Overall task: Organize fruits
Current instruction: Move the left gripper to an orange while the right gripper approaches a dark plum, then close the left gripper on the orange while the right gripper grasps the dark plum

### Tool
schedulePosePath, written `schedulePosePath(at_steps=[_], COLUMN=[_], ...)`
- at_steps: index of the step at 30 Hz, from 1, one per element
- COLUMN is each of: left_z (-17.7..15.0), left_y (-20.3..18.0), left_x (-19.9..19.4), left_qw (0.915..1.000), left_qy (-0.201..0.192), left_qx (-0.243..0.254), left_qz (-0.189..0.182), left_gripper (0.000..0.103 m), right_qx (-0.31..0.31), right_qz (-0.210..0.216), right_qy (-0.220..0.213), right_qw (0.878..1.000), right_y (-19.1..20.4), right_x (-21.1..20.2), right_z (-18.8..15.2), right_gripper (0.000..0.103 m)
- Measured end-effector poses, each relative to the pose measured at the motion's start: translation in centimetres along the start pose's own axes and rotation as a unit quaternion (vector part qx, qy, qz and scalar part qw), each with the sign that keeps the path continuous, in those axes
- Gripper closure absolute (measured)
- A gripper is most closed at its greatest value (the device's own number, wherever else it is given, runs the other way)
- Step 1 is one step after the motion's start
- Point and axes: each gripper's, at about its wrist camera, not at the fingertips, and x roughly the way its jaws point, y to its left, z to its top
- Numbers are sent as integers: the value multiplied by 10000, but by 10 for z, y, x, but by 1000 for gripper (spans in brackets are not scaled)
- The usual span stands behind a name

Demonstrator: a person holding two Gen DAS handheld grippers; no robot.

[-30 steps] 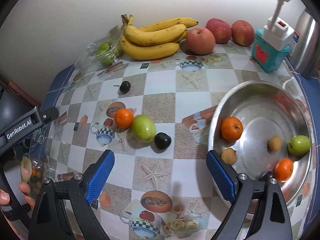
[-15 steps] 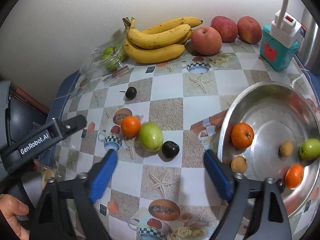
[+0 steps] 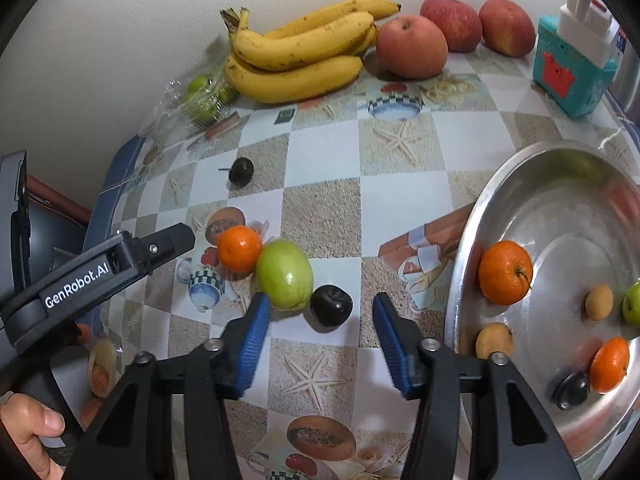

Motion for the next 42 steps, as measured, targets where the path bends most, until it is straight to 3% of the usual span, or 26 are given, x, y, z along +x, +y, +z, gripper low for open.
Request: schedulePosePath(at_steps=[18, 20, 28, 34, 42], left_z=[-3, -4, -6, -7, -8], left_y=[-24, -24, -28, -35, -30], left_x=[25, 26, 34, 37, 37], left_qw=[9994, 9992, 9987, 9984, 9986], left_qy=[202, 218, 286, 275, 302], left_qx=[183, 202, 219, 322, 252], left_qz=[-230, -250, -360, -365, -362], left_gripper=[32, 42, 49, 64, 65], right_qx=[186, 237, 326, 333, 442], right_qz=[69, 158, 254, 277, 278], right_qy=[214, 187, 179, 188, 194], right_qw=[9996, 9994, 9990, 9989, 9984], right_y=[-9, -11, -15, -16, -21], right_x=[15, 15, 15, 15, 16], right_z=[0, -1, -1, -2, -2], right_gripper=[58, 59, 62, 62, 62])
